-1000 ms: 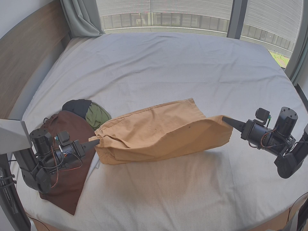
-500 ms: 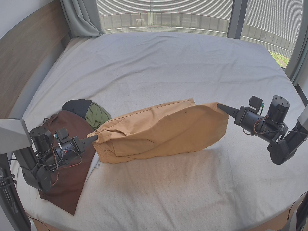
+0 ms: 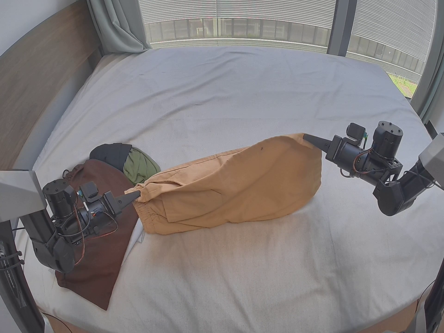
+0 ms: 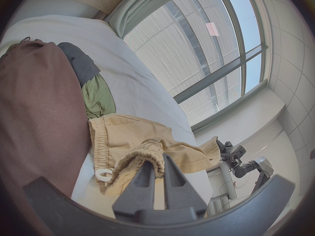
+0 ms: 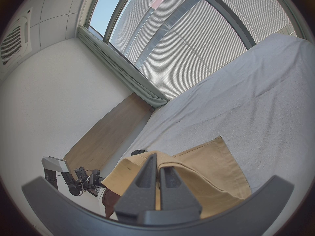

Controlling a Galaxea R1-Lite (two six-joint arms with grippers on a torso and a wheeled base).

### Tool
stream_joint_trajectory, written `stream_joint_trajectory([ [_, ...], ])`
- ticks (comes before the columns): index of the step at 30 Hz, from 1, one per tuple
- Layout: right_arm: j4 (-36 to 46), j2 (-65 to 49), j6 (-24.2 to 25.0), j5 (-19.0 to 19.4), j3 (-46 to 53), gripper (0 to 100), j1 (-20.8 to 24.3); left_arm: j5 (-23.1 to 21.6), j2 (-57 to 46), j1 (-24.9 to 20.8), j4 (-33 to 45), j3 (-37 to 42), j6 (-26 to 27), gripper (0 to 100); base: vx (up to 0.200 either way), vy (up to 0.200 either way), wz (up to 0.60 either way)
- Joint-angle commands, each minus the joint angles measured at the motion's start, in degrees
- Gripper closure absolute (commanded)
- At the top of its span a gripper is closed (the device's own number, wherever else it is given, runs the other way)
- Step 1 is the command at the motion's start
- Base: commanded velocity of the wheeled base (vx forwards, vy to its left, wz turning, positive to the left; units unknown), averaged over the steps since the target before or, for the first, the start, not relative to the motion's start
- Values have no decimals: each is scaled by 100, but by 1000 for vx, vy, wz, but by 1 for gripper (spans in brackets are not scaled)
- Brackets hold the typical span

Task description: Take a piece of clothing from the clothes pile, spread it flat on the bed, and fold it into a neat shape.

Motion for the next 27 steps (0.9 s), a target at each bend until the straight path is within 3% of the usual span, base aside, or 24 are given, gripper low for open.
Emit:
stream_joint_trajectory([
  [1,144,315,7,3,-364,100,6,10,109,-6,-7,-104,-16,100,0,0,0],
  [12,170,895,16,-6,-1050,100,-3,37,408,-6,1,-359,-175,100,0,0,0],
  [27,495,1422,16,-120,-1770,100,-91,397,970,-50,1,-789,-183,100,0,0,0],
])
